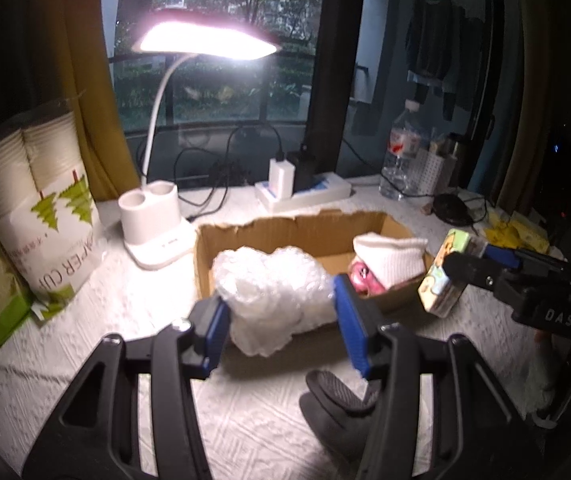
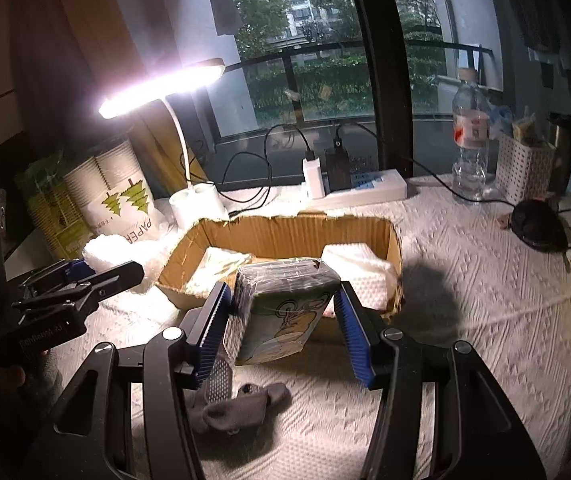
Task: Organize soft objects
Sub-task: 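Carry the tissue pack and bubble wrap into the box and open both grippers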
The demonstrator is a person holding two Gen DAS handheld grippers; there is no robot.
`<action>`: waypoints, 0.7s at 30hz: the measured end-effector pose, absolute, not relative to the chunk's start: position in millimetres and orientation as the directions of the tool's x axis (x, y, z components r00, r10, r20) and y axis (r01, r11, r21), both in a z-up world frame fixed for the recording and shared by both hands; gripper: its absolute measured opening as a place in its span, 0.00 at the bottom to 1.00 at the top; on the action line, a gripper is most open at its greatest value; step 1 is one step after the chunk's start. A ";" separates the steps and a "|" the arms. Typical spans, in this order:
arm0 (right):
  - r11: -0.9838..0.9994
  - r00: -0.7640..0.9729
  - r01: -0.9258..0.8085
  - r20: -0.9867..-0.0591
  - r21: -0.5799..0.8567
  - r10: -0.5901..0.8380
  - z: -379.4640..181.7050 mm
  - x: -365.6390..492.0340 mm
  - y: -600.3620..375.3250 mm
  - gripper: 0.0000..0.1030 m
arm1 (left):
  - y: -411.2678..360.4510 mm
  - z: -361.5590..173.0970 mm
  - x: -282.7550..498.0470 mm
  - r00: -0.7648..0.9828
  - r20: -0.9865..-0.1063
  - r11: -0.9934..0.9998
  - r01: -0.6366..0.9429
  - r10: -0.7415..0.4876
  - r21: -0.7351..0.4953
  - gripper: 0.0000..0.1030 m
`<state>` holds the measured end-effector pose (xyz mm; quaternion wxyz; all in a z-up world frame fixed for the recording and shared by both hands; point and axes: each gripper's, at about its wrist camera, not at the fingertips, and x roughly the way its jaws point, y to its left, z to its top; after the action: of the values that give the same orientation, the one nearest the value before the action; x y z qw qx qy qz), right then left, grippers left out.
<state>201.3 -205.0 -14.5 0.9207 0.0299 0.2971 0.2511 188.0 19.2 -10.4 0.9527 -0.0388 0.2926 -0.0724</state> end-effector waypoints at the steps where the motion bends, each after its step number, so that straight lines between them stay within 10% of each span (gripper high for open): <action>1: 0.873 0.699 -0.443 -0.530 0.205 0.479 -13.4 204.3 -204.3 0.55 | 19.2 -9.0 188.7 0.822 -0.547 0.987 0.115 -0.158 -0.113 0.49; 21: 0.882 0.674 -0.405 -0.572 0.242 0.467 -28.0 257.5 -184.4 0.55 | 32.0 -33.9 239.0 0.812 -0.559 0.984 0.109 -0.168 -0.138 0.49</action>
<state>257.5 -184.4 -28.0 0.9137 0.0476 0.3254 0.2386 239.0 32.0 -33.9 0.9506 -0.0496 0.2978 -0.0730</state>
